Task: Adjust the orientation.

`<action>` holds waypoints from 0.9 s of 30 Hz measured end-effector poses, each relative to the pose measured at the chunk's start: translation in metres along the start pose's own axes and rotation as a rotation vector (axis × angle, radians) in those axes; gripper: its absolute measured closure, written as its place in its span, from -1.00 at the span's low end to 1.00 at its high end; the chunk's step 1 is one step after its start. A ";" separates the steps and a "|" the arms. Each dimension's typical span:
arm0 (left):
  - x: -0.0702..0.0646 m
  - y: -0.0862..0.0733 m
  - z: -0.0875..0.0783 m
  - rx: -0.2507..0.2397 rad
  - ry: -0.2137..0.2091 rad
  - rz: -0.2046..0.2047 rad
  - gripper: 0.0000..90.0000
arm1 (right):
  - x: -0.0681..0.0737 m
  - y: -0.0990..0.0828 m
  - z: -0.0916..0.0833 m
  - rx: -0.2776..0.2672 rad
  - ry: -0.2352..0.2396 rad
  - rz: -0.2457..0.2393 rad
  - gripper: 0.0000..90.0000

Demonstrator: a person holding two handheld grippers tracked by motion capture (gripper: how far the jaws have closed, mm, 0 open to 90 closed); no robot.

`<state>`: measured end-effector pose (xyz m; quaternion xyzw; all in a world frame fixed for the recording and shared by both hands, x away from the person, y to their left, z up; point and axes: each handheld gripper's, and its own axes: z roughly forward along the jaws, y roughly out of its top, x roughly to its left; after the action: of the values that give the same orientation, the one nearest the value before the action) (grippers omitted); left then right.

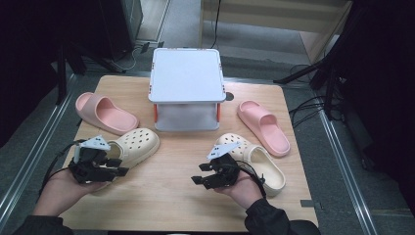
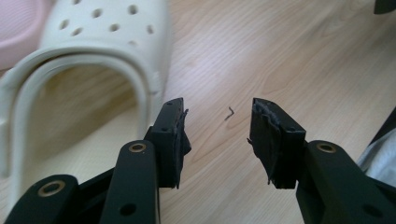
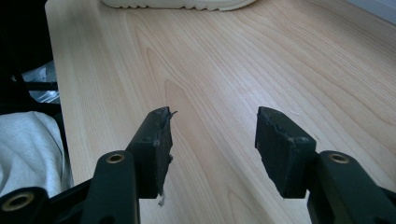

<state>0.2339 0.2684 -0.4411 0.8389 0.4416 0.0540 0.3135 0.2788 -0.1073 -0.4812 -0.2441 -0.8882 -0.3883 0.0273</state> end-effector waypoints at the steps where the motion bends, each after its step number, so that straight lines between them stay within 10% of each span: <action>1: 0.003 -0.002 0.000 -0.003 0.004 -0.013 0.22 | 0.000 0.001 0.001 0.001 0.002 -0.006 0.04; 6: 0.018 -0.005 0.012 0.016 0.042 -0.071 0.23 | 0.001 0.003 0.006 0.020 0.002 -0.019 0.03; 15: 0.024 0.005 0.045 0.064 0.061 -0.035 0.48 | 0.003 0.003 0.008 0.028 -0.004 -0.023 0.03; 27: 0.020 0.013 0.033 -0.010 0.112 0.016 0.72 | 0.002 0.002 0.009 0.027 -0.017 -0.019 0.04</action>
<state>0.2674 0.2628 -0.4642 0.8366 0.4514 0.1055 0.2918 0.2788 -0.0988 -0.4857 -0.2384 -0.8959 -0.3743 0.0192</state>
